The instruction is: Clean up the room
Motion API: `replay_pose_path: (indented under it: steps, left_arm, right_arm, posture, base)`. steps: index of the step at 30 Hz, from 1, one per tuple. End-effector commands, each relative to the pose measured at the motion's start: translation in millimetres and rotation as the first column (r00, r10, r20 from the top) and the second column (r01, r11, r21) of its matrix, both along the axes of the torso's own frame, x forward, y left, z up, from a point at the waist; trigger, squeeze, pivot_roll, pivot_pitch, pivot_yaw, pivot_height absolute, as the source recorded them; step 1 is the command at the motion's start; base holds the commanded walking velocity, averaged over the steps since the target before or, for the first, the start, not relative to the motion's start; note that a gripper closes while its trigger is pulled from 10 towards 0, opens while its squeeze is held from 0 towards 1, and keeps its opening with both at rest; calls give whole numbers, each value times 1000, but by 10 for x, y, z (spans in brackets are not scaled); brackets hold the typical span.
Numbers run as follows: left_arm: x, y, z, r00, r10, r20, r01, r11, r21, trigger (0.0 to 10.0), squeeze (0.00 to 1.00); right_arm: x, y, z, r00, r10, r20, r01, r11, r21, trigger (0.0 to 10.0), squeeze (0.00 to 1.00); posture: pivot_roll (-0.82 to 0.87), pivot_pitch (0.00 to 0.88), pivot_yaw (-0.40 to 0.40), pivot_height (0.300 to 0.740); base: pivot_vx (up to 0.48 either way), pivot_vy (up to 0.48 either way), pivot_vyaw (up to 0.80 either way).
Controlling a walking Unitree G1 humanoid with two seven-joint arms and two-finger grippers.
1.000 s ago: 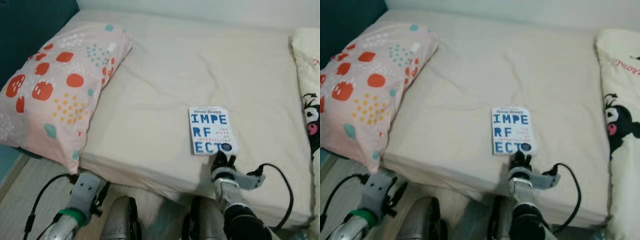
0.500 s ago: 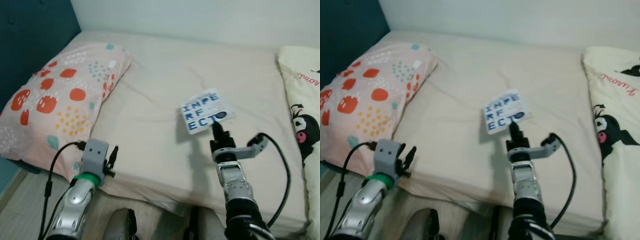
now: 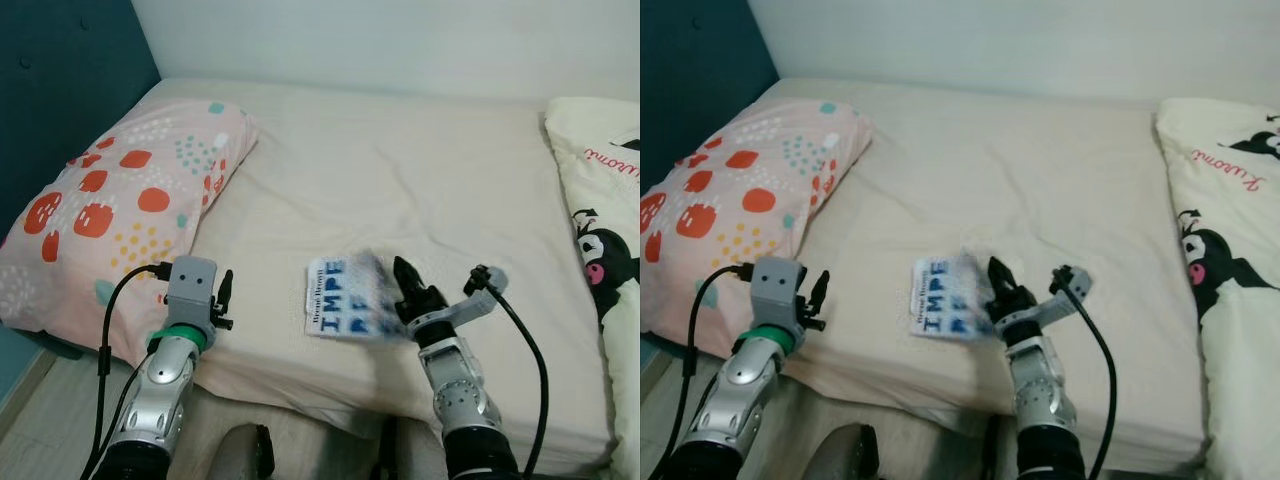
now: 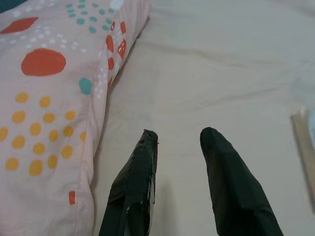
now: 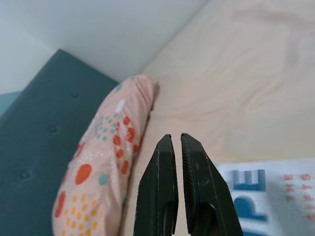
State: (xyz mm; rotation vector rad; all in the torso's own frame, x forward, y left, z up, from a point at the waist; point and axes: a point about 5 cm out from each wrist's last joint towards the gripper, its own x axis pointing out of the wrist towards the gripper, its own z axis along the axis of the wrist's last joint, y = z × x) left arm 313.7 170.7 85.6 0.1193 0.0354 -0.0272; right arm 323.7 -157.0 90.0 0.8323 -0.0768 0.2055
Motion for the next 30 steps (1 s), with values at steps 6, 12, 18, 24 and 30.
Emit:
replay_pose_path:
  steps: [6, 12, 18, 24, 30]
  left_arm:
    - [-75, 74, -115, 999, 37, -33, -36, 999, 15, 10000, 0]
    - [-115, 94, -151, 998, 30, -48, -28, 999, 34, 10000, 0]
    - [-255, 126, -260, 996, -59, -73, 63, 996, 62, 10000, 0]
    - [-415, 192, -407, 986, -110, -124, 125, 985, 118, 10000, 0]
    - [-606, 345, -515, 979, -96, -178, 130, 973, 191, 10000, 0]
  right_arm:
    - [-61, 21, -181, 994, -33, -104, 26, 997, -67, 10000, 0]
    - [-33, -12, -268, 983, -71, -169, 34, 977, -211, 10000, 0]
    - [24, -64, -353, 969, -103, -226, 8, 923, -385, 10000, 263]
    - [67, -102, -395, 955, -130, -266, 16, 919, -394, 10000, 1000]
    - [83, -136, -415, 948, -148, -281, 18, 908, -419, 10000, 1000]
  posture:
    - [34, 0, 117, 626]
    - [43, 0, 114, 626]
    - [60, 12, 107, 626]
    - [83, 48, 96, 626]
    - [125, 124, 90, 626]
  base:
    - [0, 0, 0]
    - [0, 0, 0]
    - [0, 0, 0]
    - [0, 0, 0]
    - [0, 0, 0]
